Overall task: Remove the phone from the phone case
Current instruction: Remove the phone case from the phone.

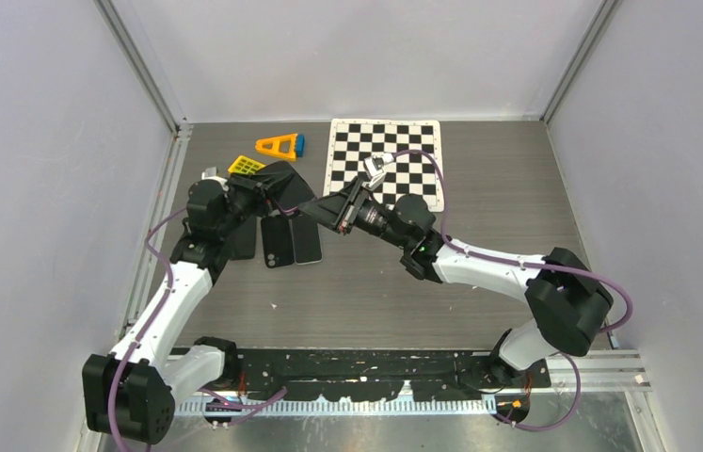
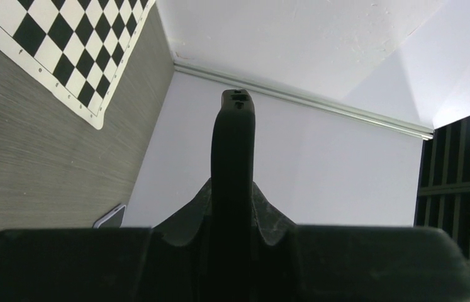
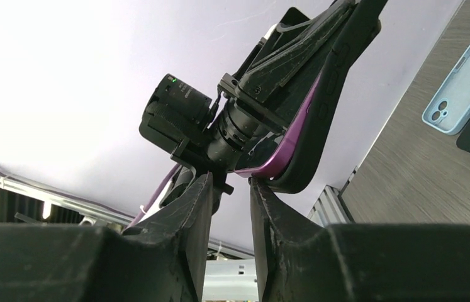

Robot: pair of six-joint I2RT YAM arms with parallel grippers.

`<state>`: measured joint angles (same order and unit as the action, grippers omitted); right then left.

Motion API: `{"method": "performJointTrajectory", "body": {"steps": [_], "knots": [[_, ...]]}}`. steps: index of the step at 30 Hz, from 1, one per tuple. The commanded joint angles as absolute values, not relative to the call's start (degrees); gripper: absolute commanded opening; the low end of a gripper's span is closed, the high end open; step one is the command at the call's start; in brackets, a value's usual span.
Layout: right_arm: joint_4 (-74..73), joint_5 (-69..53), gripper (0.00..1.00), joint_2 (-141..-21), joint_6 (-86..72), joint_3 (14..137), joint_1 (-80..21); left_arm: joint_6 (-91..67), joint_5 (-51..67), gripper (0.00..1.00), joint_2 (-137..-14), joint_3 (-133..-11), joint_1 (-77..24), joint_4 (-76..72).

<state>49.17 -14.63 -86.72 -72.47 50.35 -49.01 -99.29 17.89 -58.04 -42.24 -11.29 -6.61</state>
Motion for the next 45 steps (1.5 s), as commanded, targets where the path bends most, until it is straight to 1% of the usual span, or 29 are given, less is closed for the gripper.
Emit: {"method": "performJointTrajectory", "body": {"steps": [1, 12, 15, 17, 19, 23, 24, 26, 27, 29, 30, 32, 34, 37, 39, 41, 44, 45], "knots": [[37.2, -4.4, 0.37, -91.0, -73.6, 51.6, -47.8, -101.5, 27.9, 0.0, -54.7, -48.2, -14.0, -15.9], [29.3, -2.6, 0.44, -94.2, -78.8, 54.1, -47.7, -101.4, 28.8, 0.0, -55.0, -48.7, -14.1, -20.0], [31.7, -3.4, 0.45, -94.9, -80.5, 54.0, -47.3, -99.4, 29.5, 0.0, -54.9, -49.4, -14.2, -20.5], [35.0, -4.6, 0.43, -95.2, -80.8, 53.9, -46.8, -96.6, 31.3, 0.0, -55.0, -50.2, -14.2, -20.2], [38.4, -6.9, 0.38, -95.3, -80.5, 54.0, -46.3, -93.4, 33.7, 0.0, -55.1, -50.9, -14.2, -19.0], [46.0, -11.9, 0.22, -94.7, -79.8, 53.8, -45.7, -88.1, 37.9, 0.0, -55.3, -50.2, -14.2, -18.1], [47.2, -13.4, 0.12, -94.5, -80.0, 54.0, -45.6, -86.8, 38.6, 0.0, -55.4, -50.2, -14.2, -17.7], [47.6, -15.0, 0.02, -93.6, -80.2, 54.6, -45.4, -83.8, 39.5, 0.09, -55.2, -50.4, -14.2, -15.8], [48.1, -15.1, 0.01, -93.1, -80.3, 54.4, -45.3, -81.3, 39.5, 0.17, -54.9, -50.6, -14.2, -14.2], [49.5, -14.9, 0.01, -91.3, -80.5, 53.5, -45.0, -76.3, 38.6, 0.38, -53.9, -51.2, -14.1, -10.2], [49.8, -14.4, 0.01, -89.8, -80.9, 52.6, -44.8, -73.9, 37.7, 0.5, -53.3, -51.4, -14.1, -7.4], [50.5, -13.4, 0.01, -87.3, -81.8, 51.2, -43.8, -68.0, 37.4, 0.72, -52.2, -51.7, -14.1, -5.8], [51.0, -12.5, 0.01, -84.6, -82.6, 49.9, -43.0, -62.6, 38.6, 0.85, -51.9, -52.8, -13.8, -2.3], [49.8, -10.5, 0.01, -80.9, -83.0, 48.7, -42.3, -56.8, 40.5, 0.94, -51.6, -53.5, -13.7, 1.7], [49.2, -9.5, 0.01, -78.7, -83.3, 47.9, -41.9, -54.6, 40.6, 0.96, -50.7, -52.4, -13.6, 2.5], [49.1, -8.6, 0.01, -76.7, -84.1, 47.2, -41.5, -54.1, 40.4, 0.97, -50.1, -50.5, -13.6, 2.0], [48.5, -7.8, 0.01, -75.7, -85.6, 46.4, -41.2, -56.8, 42.7, 0.87, -51.0, -47.3, -13.6, -4.0], [48.2, -7.3, 0.01, -75.6, -86.1, 46.3, -41.1, -58.1, 44.0, 0.8, -52.1, -46.3, -13.6, -7.3]]}}
